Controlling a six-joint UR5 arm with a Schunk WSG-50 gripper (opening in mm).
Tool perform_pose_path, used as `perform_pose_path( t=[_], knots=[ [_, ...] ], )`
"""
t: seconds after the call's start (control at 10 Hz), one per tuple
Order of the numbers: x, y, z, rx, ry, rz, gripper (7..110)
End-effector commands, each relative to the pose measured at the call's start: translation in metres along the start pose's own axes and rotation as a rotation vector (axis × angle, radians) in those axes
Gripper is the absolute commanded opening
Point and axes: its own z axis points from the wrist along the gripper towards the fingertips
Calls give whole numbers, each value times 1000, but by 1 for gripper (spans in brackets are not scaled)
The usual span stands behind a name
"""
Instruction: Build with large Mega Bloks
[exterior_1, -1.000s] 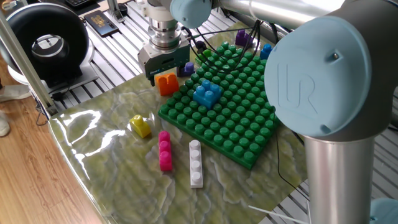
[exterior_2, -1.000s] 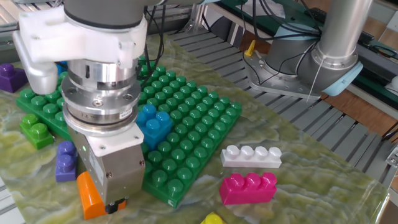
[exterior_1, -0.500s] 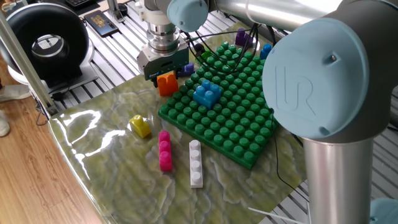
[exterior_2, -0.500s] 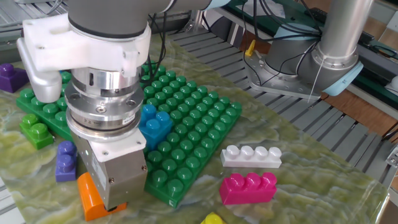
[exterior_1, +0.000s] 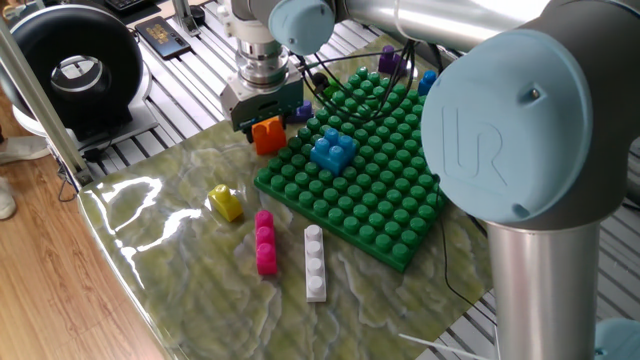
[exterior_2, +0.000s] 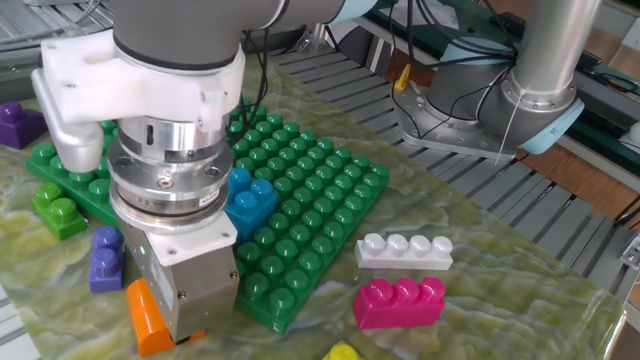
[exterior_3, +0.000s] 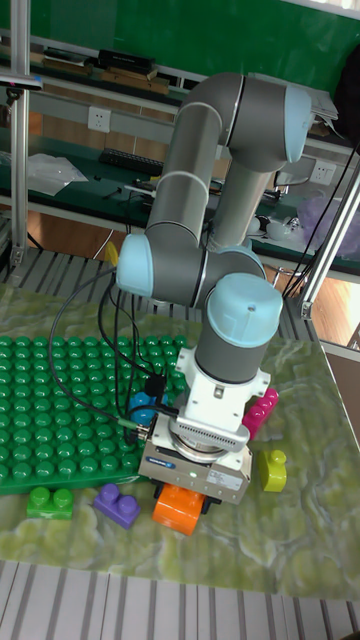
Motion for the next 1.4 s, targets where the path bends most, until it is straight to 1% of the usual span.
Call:
perform_pose_path(
  t=[0.0, 0.2, 0.3, 0.5, 0.6, 0.8, 0.9, 1.0, 1.1, 1.3],
  knots=[
    [0, 3, 1, -13, 1, 13, 66],
    [1, 3, 0, -9, 5, 17, 66],
    [2, 3, -1, -7, 9, 19, 44],
    [4, 5, -5, -3, 20, 22, 44],
    [3, 4, -6, 4, 21, 21, 22],
    [1, 1, -10, 15, 22, 4, 22],
    [-1, 1, -15, 18, 22, -15, 22],
    [-3, -1, -23, 32, 17, -44, 22],
    [-5, 0, -34, 34, 20, -69, 22],
    [-3, 5, -54, 13, 20, -130, 22]
  ],
)
